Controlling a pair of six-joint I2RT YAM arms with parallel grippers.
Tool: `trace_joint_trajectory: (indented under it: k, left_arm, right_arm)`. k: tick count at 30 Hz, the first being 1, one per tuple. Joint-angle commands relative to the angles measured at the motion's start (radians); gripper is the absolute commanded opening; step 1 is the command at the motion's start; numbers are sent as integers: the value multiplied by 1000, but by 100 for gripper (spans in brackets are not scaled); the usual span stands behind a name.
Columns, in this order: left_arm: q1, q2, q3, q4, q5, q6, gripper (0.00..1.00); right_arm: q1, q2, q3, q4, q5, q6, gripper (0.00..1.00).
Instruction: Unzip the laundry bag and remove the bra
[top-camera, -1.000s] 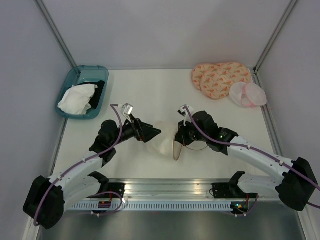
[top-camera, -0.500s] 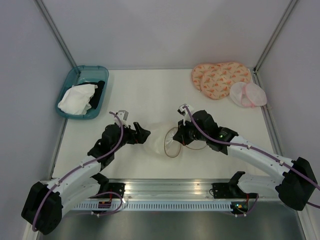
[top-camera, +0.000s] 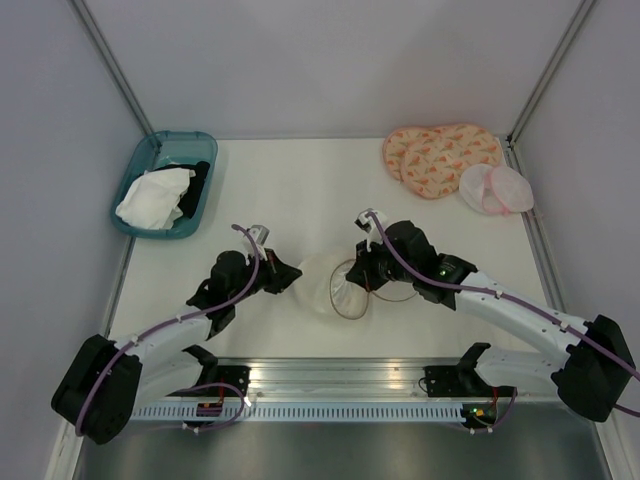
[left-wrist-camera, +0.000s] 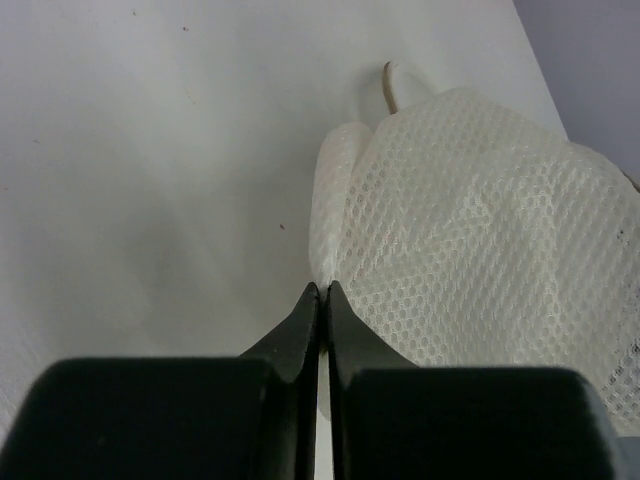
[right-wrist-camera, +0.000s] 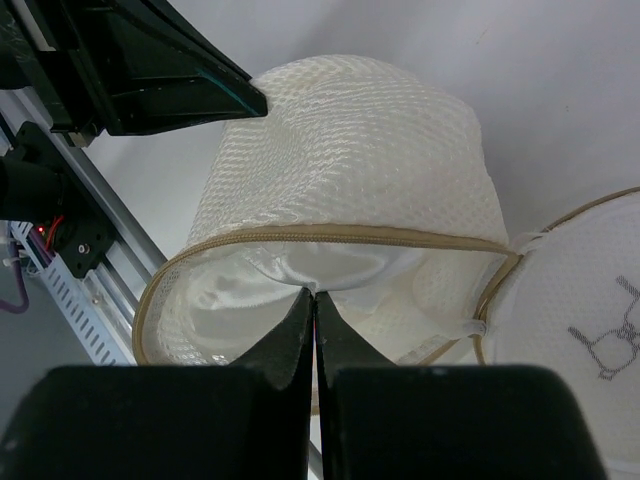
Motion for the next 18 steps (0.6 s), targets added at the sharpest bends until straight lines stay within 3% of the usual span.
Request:
trace_joint_trajectory:
  k: [1, 6, 10, 15, 18]
  left_arm:
    - [-1, -52, 32, 15, 10, 3, 2]
    - [-1, -49, 21, -38, -53, 13, 2]
    - [-1, -41, -16, -23, -78, 0, 2]
    - [-1, -47, -20, -26, -96, 0, 2]
    - [-1, -36, -17, -24, -93, 0, 2]
  right_arm:
    - [-1, -37, 32, 24, -4, -10, 1]
    - [-4, -171, -8, 147, -77, 20, 1]
    - [-11, -257, 44, 83, -64, 10, 0]
    - [-11, -366, 125, -75, 230, -7, 0]
    - [-11, -434, 136, -72, 348, -4, 0]
